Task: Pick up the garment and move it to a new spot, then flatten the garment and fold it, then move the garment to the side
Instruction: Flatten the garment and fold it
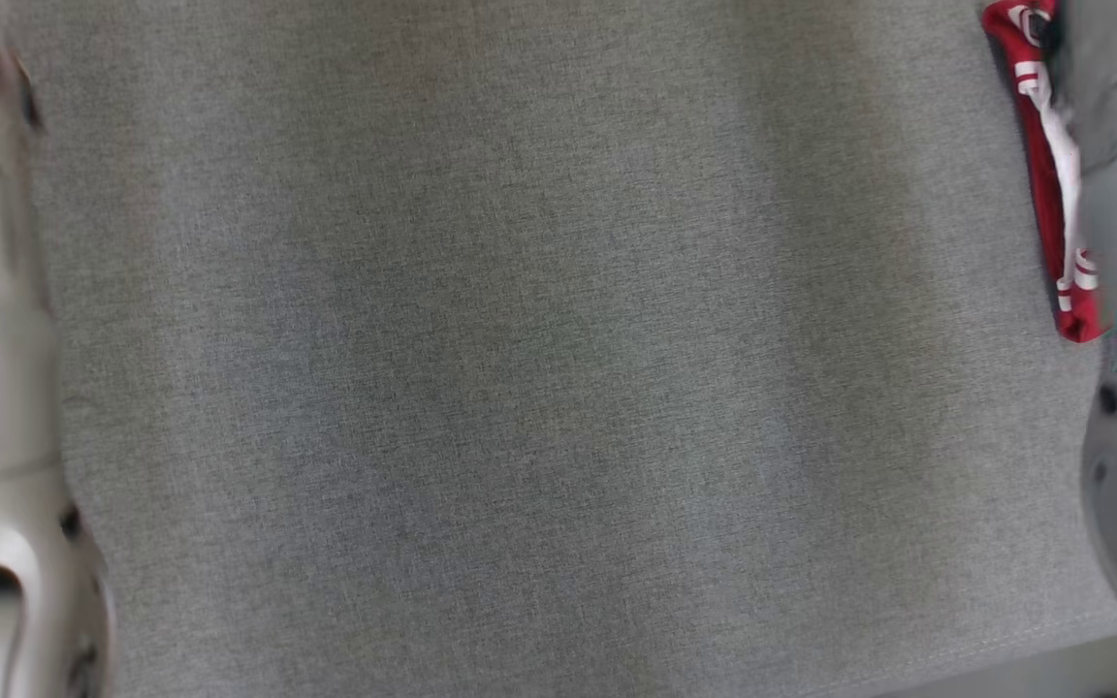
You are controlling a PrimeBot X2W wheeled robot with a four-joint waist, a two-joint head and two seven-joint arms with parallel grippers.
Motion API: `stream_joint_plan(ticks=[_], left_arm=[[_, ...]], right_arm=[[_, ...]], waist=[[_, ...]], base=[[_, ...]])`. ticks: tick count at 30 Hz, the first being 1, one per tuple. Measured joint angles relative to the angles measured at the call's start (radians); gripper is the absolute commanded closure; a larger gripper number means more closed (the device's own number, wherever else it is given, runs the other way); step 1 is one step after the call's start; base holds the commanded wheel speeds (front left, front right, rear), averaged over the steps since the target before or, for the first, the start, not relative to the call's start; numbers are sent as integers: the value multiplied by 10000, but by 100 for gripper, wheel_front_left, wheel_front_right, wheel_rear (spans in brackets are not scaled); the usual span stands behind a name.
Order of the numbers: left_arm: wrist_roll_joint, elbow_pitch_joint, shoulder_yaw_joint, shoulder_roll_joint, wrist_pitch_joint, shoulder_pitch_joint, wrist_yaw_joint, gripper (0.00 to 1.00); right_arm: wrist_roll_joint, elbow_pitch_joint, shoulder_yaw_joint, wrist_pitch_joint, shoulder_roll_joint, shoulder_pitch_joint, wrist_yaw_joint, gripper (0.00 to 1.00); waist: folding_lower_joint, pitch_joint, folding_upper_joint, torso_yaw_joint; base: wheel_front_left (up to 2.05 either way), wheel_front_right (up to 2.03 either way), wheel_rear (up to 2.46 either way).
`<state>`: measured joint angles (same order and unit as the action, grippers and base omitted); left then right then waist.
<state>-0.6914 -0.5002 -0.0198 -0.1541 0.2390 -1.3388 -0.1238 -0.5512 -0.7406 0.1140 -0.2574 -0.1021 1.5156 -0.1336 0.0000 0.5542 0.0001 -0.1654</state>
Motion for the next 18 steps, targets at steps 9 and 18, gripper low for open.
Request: stream_joint_plan(ticks=[9, 18], left_arm=[[-861, 334, 869, 232, 180, 2147, -71, 100], [-1590, 1864, 1965, -364, 240, 5888, -71, 100]], right_arm=[[-596, 297, 1649, -40, -579, -1614, 15, 100], [-2393, 2652, 3078, 1772, -2378, -5537, 15, 100]], waist=[[0, 18, 0, 131], [-2, -1128, -2, 426]], base=[[0, 0, 0], [0, 0, 0]])
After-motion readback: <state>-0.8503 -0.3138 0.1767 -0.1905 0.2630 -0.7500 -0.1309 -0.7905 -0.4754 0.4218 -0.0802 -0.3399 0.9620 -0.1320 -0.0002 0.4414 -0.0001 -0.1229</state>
